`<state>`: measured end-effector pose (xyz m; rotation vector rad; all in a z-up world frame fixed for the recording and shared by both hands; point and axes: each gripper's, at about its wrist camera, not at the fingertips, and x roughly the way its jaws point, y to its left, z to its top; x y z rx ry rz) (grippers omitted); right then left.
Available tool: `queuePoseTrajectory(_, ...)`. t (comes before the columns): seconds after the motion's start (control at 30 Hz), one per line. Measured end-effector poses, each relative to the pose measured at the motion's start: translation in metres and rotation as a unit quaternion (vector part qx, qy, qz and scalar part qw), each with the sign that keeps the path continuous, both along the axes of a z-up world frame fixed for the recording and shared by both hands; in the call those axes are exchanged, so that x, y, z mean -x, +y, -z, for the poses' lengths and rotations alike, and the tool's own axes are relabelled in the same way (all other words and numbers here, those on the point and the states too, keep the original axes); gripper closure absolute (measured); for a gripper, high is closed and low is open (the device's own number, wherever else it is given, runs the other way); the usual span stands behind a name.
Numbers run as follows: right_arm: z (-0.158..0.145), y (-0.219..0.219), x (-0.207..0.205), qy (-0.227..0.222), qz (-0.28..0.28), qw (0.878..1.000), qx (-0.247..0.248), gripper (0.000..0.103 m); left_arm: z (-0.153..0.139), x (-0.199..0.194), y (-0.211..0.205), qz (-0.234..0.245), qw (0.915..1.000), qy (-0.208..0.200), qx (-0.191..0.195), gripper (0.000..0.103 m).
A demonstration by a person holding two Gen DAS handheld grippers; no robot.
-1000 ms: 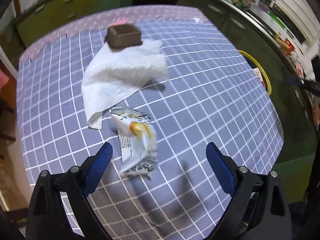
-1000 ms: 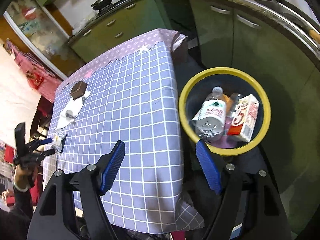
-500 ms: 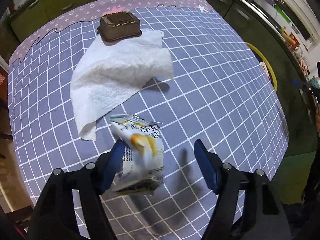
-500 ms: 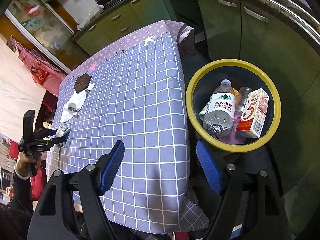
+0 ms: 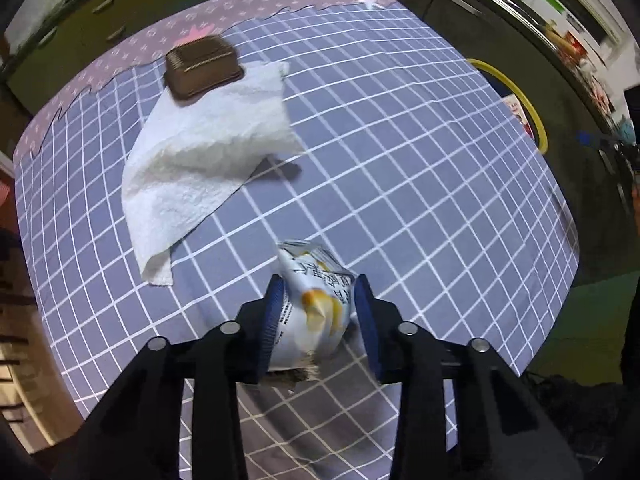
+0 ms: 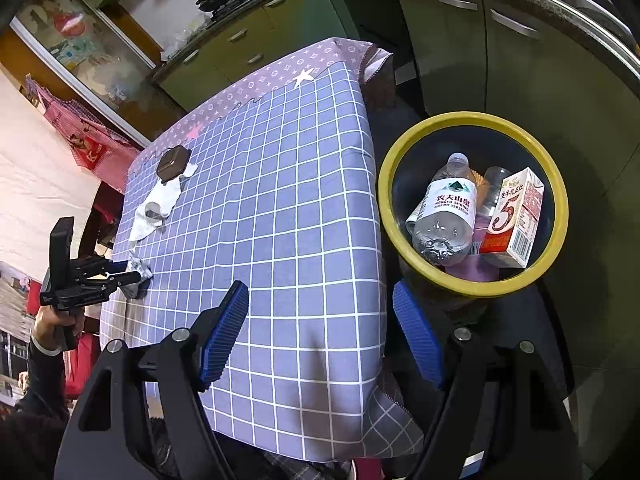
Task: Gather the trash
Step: 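Grasp the crumpled snack wrapper with the left gripper, then carry the snack wrapper over the bin and open the left gripper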
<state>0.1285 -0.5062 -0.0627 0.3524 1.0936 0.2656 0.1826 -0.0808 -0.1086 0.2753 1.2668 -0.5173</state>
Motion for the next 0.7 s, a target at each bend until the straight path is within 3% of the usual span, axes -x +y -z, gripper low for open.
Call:
queuePoseTrajectory(0.1, 0.001, -0.002, 0.002, 0.0, 0.001, 1.0, -0.005, 0.029, -0.003, 0.003, -0.011, 0.02, 0.9998, -0.005, -0.007, 0.082)
queuePoseTrajectory(0.17, 0.002, -0.003, 0.003, 0.001, 0.001, 1.0, -0.007, 0.029, -0.001, 0.005, -0.013, 0.03, 0.9994, -0.004, -0.019, 0.083)
queuePoseTrajectory(0.27, 0.002, -0.004, 0.005, 0.003, 0.0, 1.0, -0.009, 0.029, 0.001, 0.006, -0.018, 0.044, 0.9983, -0.005, -0.039, 0.08)
queuePoseTrajectory(0.4, 0.003, -0.004, 0.006, 0.003, -0.001, 1.0, -0.012, 0.029, 0.001, 0.01, -0.018, 0.061, 0.9966, -0.008, -0.055, 0.056)
queuePoseTrajectory(0.5, 0.005, -0.004, 0.006, 0.005, -0.002, 1.0, -0.014, 0.029, 0.003, 0.013, -0.021, 0.074, 0.9952, -0.006, -0.064, 0.056)
queuePoseTrajectory(0.7, 0.005, -0.002, 0.006, 0.007, -0.005, 1.0, -0.015, 0.029, 0.012, 0.02, -0.027, 0.109, 0.9891, -0.018, -0.097, 0.067)
